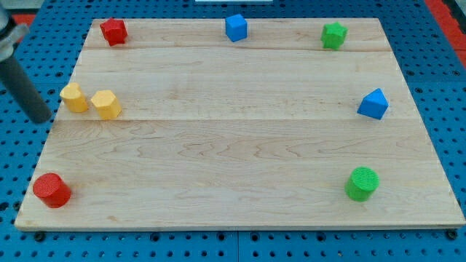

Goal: Push red star a bit down

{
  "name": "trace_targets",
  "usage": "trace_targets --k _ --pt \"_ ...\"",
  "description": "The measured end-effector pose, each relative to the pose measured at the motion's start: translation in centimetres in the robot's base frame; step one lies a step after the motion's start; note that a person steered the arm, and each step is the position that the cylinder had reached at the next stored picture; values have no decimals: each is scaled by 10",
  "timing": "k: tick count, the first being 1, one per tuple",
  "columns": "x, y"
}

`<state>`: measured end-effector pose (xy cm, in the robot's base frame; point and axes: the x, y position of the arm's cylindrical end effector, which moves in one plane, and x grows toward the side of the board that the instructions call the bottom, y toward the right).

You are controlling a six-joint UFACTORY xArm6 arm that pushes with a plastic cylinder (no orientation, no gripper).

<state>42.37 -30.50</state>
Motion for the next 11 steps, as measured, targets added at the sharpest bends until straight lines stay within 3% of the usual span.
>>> trace_targets --k 1,3,4,5,7,8,9,11 --pt "-36 0" --pt "-12 75" --pt "-63 42" --pt "-102 39" --pt "-223 35" --pt "-232 56" --pt "-206 102" --pt "-134 24"
